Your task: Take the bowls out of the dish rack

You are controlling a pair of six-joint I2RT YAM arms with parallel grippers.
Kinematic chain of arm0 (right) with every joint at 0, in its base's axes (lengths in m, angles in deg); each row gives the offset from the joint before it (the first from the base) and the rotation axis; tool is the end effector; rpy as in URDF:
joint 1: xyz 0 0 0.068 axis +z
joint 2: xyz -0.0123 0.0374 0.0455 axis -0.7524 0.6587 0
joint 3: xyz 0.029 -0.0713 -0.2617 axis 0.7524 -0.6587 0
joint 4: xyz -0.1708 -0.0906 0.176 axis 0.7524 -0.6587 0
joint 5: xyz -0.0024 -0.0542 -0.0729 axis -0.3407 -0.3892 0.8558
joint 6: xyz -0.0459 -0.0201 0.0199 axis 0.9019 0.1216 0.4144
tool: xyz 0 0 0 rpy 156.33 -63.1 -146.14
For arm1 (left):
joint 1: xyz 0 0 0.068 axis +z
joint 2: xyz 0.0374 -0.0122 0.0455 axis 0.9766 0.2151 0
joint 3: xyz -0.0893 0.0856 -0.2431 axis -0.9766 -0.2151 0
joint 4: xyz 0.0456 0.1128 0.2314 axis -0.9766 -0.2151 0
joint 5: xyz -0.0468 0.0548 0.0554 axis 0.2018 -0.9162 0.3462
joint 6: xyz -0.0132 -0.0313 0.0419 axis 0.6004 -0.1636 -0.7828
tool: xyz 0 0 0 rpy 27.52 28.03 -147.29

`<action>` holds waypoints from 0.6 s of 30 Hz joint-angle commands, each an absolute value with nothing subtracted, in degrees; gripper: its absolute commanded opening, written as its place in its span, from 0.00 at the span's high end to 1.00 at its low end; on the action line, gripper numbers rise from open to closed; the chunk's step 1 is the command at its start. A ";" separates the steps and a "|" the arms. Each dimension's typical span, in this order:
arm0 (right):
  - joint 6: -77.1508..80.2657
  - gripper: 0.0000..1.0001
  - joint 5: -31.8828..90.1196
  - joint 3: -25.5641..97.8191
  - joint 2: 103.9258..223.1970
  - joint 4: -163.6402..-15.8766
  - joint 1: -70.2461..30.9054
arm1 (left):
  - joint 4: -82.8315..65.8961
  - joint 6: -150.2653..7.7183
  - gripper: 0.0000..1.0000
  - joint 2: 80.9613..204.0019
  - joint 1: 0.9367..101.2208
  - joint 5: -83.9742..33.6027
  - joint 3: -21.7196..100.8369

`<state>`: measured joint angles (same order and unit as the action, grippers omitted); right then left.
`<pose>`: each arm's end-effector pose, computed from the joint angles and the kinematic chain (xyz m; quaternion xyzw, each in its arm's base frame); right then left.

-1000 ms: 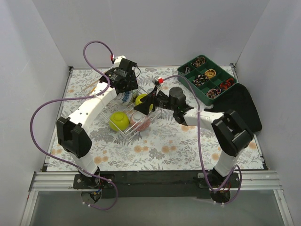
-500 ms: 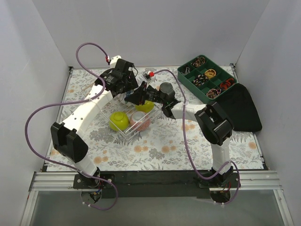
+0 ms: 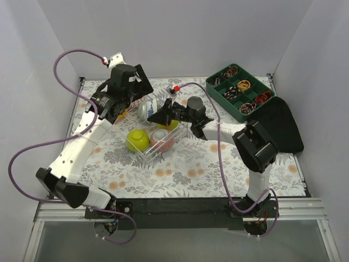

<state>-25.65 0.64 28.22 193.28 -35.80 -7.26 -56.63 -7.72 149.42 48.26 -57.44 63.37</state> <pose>0.3115 0.3041 0.2551 -0.2774 0.5924 0.6041 0.4551 0.2674 -0.1336 0.4340 -0.4259 0.7507 -0.2607 0.4326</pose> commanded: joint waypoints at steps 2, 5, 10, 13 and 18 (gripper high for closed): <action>-16.95 0.99 3.35 27.38 180.15 -45.69 -7.14 | -55.66 -12.18 0.13 138.89 48.49 -57.79 62.23; -10.80 0.99 6.69 27.38 174.53 -55.64 -7.14 | -56.62 -14.20 0.05 133.62 48.40 -57.27 58.63; 0.78 0.99 16.88 28.78 166.25 -85.07 -7.14 | -58.64 -15.88 0.02 125.19 48.40 -57.18 48.10; 5.98 0.99 25.57 30.54 162.12 -102.13 -7.22 | -60.57 -15.88 0.02 120.52 48.40 -56.39 43.35; 9.76 0.99 41.82 30.81 157.19 -118.50 -7.31 | -63.04 -14.22 0.02 114.72 48.40 -54.72 37.36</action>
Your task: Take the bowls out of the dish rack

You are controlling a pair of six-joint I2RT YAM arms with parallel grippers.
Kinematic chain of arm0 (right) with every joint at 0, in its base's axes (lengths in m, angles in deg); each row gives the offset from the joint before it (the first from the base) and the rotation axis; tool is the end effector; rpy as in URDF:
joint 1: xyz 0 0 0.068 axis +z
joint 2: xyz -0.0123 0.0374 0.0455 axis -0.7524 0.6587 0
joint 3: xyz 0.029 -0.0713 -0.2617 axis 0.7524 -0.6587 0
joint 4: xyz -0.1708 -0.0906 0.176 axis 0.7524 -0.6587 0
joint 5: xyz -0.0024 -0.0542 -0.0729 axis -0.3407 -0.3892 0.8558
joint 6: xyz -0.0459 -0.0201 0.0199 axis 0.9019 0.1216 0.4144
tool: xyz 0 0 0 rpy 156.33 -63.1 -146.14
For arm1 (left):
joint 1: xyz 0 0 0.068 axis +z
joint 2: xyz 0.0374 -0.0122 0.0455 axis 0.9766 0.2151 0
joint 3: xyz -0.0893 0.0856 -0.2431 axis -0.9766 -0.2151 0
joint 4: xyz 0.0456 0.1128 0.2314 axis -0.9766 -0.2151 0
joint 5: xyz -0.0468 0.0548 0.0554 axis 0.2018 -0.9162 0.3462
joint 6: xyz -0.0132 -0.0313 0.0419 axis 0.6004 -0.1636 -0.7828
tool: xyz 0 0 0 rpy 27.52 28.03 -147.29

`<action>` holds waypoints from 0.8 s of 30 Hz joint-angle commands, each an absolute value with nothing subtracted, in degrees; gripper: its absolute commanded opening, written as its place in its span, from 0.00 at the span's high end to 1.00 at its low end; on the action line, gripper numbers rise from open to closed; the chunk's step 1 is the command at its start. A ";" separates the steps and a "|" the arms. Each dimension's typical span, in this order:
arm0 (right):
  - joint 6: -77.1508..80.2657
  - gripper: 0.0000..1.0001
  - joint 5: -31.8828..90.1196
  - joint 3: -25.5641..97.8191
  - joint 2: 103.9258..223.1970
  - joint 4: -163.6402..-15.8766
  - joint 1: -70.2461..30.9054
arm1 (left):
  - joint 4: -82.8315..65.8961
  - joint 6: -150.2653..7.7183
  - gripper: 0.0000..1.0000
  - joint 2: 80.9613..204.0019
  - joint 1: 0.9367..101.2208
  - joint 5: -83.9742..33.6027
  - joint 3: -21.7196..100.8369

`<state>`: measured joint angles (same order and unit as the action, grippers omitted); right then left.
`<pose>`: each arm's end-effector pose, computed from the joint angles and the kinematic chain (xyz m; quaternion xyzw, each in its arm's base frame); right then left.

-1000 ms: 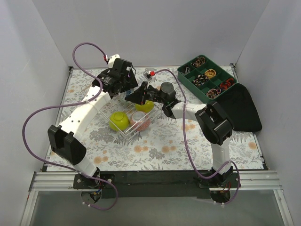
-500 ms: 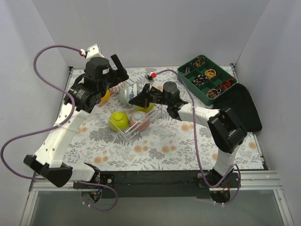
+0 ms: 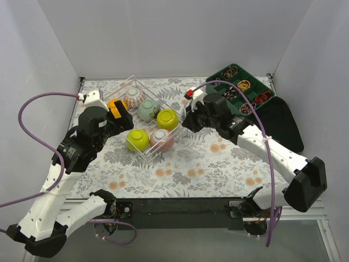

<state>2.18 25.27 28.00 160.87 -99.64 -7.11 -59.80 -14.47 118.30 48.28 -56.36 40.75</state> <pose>0.2344 0.2183 0.3451 -0.3043 0.7655 0.3032 0.4792 0.1411 -0.0633 0.4185 -0.3773 0.7532 -0.2735 0.4642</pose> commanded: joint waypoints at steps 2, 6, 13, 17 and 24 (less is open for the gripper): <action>11.17 0.99 44.74 30.81 156.92 -123.32 -7.66 | -64.44 -12.98 0.02 113.05 48.40 -53.66 35.69; 13.11 0.99 50.81 29.31 157.36 -125.90 -8.80 | -66.29 -11.84 0.02 110.94 48.40 -53.05 33.32; 19.69 0.99 53.54 29.40 164.21 -126.52 -11.79 | -68.05 -10.43 0.02 109.44 48.40 -52.87 32.34; 22.96 0.99 53.37 31.50 171.49 -126.60 -12.85 | -69.37 -8.68 0.02 109.44 48.40 -53.84 32.60; 27.70 0.99 56.18 35.28 180.82 -126.69 -13.20 | -69.98 -8.59 0.02 110.84 48.40 -54.27 31.55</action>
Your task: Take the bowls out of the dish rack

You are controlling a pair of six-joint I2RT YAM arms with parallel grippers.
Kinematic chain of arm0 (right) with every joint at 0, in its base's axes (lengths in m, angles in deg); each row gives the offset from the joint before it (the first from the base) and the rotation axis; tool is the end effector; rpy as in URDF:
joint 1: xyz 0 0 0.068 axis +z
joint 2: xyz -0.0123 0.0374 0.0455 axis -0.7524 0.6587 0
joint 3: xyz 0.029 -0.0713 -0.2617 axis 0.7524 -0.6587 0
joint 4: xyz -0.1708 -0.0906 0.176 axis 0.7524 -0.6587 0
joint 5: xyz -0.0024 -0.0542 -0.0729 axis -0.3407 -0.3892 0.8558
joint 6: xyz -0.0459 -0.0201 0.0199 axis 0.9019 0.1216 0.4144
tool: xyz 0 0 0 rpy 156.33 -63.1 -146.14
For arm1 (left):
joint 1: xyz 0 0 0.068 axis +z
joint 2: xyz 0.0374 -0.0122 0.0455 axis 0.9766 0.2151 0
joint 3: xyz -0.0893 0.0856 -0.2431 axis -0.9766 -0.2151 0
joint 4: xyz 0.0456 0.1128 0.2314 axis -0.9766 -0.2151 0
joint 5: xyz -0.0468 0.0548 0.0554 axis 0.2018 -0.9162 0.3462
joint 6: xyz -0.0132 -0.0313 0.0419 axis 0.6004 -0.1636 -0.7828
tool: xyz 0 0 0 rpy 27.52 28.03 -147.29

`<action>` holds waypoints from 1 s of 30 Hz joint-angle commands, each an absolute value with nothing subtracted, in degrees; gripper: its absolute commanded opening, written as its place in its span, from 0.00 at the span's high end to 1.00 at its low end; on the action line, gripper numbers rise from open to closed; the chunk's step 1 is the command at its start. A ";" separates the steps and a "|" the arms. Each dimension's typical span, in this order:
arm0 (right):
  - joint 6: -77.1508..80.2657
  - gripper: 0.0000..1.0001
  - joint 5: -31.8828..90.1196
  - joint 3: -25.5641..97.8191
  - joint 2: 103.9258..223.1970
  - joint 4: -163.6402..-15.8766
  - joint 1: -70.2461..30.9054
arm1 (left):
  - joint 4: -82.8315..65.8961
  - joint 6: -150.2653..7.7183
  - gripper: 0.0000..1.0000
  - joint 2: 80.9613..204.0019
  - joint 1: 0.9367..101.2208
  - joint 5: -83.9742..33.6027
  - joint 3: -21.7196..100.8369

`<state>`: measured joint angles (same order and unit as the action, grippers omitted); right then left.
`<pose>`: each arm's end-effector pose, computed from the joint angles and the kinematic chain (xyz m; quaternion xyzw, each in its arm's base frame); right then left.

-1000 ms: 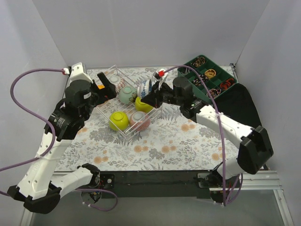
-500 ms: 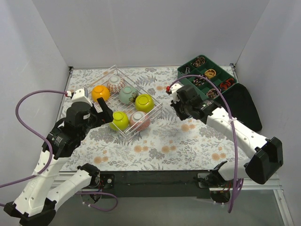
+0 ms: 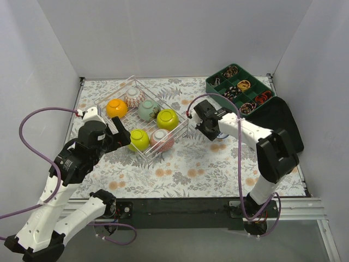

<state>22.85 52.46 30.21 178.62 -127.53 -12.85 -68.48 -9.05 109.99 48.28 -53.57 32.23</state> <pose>0.2812 0.1921 0.2228 -0.3849 0.8873 -0.0907 0.2372 0.1092 -0.0473 0.3772 -0.4056 0.7819 -0.2534 0.4000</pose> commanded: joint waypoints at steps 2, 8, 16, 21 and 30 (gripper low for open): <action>28.49 0.99 56.71 35.99 183.54 -126.69 -13.20 | -69.90 -8.41 0.02 111.55 48.49 -54.36 31.64; 29.11 0.95 59.08 36.08 188.30 -127.13 -13.29 | -69.11 -8.67 0.02 113.22 48.49 -53.66 31.46; 28.15 0.65 60.31 36.26 189.53 -127.57 -13.29 | -70.25 -9.46 0.02 113.48 48.40 -52.52 31.55; 26.74 0.45 61.28 36.78 188.04 -128.27 -13.38 | -71.30 -10.08 0.02 112.87 48.40 -51.56 31.20; 19.55 0.19 56.02 37.31 175.57 -132.58 -13.29 | -70.78 -11.40 0.02 112.78 48.49 -49.44 31.20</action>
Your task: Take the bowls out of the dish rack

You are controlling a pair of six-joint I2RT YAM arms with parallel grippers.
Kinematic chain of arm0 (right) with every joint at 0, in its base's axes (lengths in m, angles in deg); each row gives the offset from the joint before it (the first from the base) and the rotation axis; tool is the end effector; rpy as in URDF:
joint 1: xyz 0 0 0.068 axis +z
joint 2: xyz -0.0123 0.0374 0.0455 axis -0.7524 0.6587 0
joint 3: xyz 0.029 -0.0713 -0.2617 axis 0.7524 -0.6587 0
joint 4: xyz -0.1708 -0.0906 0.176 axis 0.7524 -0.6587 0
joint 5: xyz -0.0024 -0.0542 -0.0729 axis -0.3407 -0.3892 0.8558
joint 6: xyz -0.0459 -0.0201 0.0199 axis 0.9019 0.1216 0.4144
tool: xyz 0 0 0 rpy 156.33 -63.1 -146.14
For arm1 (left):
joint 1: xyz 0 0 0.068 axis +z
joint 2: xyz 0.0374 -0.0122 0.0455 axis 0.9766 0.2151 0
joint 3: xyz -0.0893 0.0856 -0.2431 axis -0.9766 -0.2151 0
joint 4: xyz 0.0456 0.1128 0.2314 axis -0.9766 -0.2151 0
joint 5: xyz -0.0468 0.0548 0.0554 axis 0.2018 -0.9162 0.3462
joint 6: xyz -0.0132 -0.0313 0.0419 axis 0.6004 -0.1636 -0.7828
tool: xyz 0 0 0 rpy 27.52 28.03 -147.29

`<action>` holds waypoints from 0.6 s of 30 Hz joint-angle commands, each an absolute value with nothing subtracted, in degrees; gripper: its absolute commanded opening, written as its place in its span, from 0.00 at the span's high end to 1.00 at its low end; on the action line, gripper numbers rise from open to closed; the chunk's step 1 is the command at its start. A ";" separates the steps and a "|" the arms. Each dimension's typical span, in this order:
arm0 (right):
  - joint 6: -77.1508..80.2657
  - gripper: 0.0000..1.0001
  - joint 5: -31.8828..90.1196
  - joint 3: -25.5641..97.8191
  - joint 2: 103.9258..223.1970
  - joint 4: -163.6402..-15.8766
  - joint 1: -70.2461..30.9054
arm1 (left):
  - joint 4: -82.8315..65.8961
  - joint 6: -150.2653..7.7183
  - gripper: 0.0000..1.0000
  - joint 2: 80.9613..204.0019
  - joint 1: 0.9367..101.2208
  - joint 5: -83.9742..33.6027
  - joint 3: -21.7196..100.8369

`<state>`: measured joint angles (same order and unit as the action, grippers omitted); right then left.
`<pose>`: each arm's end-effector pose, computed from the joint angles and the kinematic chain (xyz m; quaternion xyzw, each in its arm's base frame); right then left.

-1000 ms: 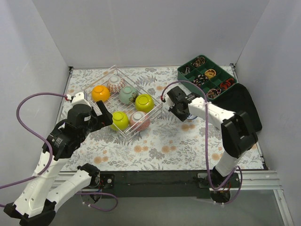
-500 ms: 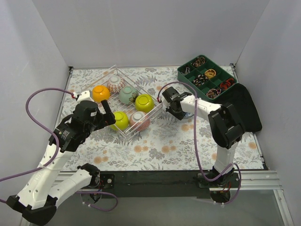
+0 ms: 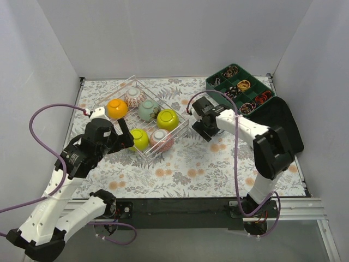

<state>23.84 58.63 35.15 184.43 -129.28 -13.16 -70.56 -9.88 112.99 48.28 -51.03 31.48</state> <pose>0.3011 0.1996 0.2140 -0.3818 0.8847 -0.1495 0.2219 0.1193 -0.0546 0.3645 -0.3935 0.8142 -0.2265 0.3618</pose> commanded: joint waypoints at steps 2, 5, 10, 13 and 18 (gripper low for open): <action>18.05 0.14 55.13 36.96 170.91 -132.76 -13.29 | -70.51 -11.66 0.02 114.00 48.49 -48.74 31.46; 15.23 0.11 53.73 36.52 165.02 -132.67 -13.38 | -70.08 -11.75 0.02 116.54 48.40 -47.69 32.34; 13.56 0.11 51.88 34.15 155.02 -130.22 -13.29 | -67.53 -11.75 0.02 121.99 48.40 -47.25 33.65; 13.47 0.11 50.12 29.94 148.61 -125.84 -13.38 | -66.12 -10.52 0.02 127.35 48.40 -46.81 36.11; 11.10 0.11 45.03 22.12 138.14 -119.58 -13.38 | -65.68 -5.35 0.02 137.19 48.40 -46.98 40.68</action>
<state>13.93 49.93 26.53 144.76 -126.02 -13.16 -67.26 -9.34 132.35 48.28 -47.53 36.07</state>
